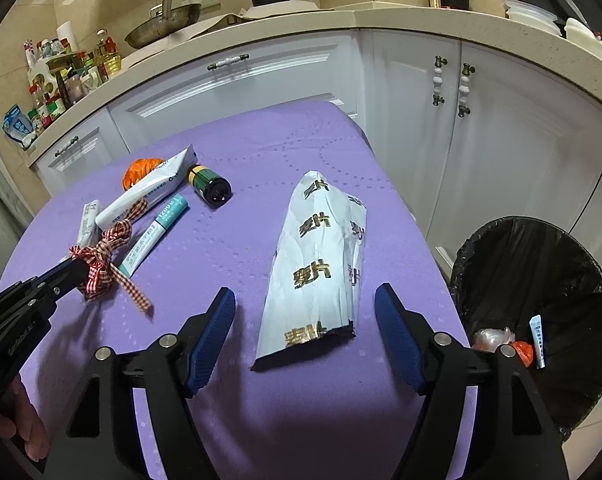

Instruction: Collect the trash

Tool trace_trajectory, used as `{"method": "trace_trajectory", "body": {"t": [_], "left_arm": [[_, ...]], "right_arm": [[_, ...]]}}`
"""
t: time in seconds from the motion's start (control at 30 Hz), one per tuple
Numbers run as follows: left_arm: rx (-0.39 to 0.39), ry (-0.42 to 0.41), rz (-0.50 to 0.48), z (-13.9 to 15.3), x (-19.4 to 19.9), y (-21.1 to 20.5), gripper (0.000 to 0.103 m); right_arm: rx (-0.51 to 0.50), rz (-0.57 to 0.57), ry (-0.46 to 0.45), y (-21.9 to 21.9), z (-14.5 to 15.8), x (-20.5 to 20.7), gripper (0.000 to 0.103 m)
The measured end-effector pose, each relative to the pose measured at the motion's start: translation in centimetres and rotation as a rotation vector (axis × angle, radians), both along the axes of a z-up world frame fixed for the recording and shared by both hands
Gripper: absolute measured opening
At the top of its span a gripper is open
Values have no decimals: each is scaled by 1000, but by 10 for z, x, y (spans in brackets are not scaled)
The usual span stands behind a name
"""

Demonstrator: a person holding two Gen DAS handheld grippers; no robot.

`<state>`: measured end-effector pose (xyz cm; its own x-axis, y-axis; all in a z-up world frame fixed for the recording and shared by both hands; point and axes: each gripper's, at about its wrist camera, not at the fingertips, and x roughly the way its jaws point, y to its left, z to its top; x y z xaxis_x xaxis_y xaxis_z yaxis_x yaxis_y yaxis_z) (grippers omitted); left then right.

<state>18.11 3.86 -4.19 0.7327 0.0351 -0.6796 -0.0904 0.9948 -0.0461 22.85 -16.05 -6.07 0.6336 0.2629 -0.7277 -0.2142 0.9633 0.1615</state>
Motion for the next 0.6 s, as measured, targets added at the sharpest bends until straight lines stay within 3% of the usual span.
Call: {"method": "trace_trajectory", "body": {"t": [0.17, 0.27, 0.6], "left_arm": [[-3, -17, -4, 3, -3, 1, 5], [-11, -14, -5, 3, -5, 4, 5], [-17, -30, -12, 10, -14, 4, 5]], "right_arm": [[15, 8, 6, -2, -1, -1, 33], [16, 8, 0, -3, -1, -3, 27], [15, 16, -17, -2, 3, -11, 23]]}}
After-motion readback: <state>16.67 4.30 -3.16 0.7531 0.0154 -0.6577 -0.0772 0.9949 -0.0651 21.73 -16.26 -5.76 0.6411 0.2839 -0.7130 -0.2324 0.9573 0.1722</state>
